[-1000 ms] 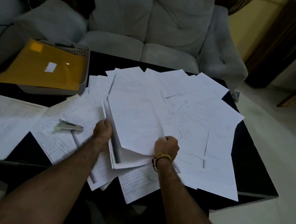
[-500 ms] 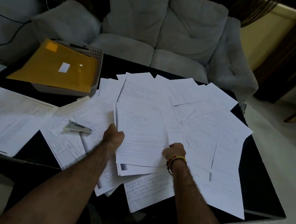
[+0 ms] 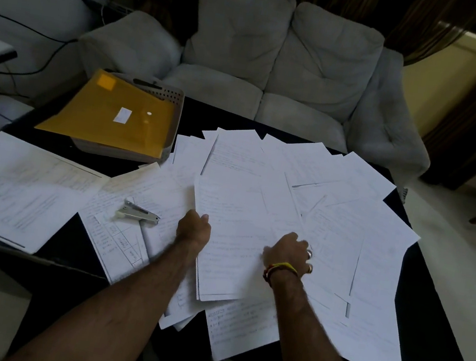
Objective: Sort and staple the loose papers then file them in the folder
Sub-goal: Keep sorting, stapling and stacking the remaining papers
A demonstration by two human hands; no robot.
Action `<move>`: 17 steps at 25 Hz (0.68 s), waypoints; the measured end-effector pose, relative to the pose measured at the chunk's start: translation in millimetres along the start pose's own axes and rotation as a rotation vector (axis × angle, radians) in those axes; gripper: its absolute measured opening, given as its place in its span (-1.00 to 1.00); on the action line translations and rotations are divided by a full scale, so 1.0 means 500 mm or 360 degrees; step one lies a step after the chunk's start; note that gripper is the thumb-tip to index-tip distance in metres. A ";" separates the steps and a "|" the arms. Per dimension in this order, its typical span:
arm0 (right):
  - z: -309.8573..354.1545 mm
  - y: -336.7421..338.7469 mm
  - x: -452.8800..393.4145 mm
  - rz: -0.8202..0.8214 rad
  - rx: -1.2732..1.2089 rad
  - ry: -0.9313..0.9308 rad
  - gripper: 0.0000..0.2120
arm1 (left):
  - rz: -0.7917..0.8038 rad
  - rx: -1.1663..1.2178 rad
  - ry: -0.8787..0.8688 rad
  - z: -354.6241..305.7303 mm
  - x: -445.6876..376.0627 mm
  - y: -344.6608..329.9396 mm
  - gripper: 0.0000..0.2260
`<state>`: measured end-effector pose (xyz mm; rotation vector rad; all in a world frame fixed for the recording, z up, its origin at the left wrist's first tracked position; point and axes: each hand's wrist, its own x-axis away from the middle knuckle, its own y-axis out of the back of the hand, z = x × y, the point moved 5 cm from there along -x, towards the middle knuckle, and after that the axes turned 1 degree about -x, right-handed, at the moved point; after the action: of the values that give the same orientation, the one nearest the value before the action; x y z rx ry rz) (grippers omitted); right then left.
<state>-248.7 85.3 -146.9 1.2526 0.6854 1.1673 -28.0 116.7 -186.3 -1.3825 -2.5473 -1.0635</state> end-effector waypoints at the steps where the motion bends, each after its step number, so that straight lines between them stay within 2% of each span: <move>1: 0.024 0.007 0.001 -0.0106 0.0028 0.0108 -0.50 | -0.0025 -0.0039 -0.0003 0.004 -0.006 0.003 -0.68; 3: 0.080 0.012 0.001 -0.0237 -0.0100 0.0350 -0.52 | -0.0039 -0.0094 -0.0016 0.012 -0.017 0.012 -0.71; 6: 0.188 -0.002 -0.007 -0.0227 -0.0327 0.0623 -0.53 | -0.0108 -0.0244 -0.0061 0.005 -0.034 0.049 -0.70; 10: 0.338 -0.048 -0.023 -0.0150 -0.0263 0.0897 -0.51 | -0.0281 -0.0787 -0.0452 -0.008 -0.055 0.077 -0.56; 12: 0.395 -0.082 -0.038 -0.0069 -0.0208 0.0959 -0.51 | -0.0302 -0.1003 -0.0665 0.002 -0.056 0.057 -0.52; 17: 0.480 -0.132 -0.088 -0.0035 -0.0139 0.0923 -0.47 | -0.0261 -0.1180 -0.0640 0.016 -0.071 0.038 -0.56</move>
<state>-26.8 -34.6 -160.7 0.8257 1.0546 1.5419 9.7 102.6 -194.8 -1.6809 -2.6808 -2.1079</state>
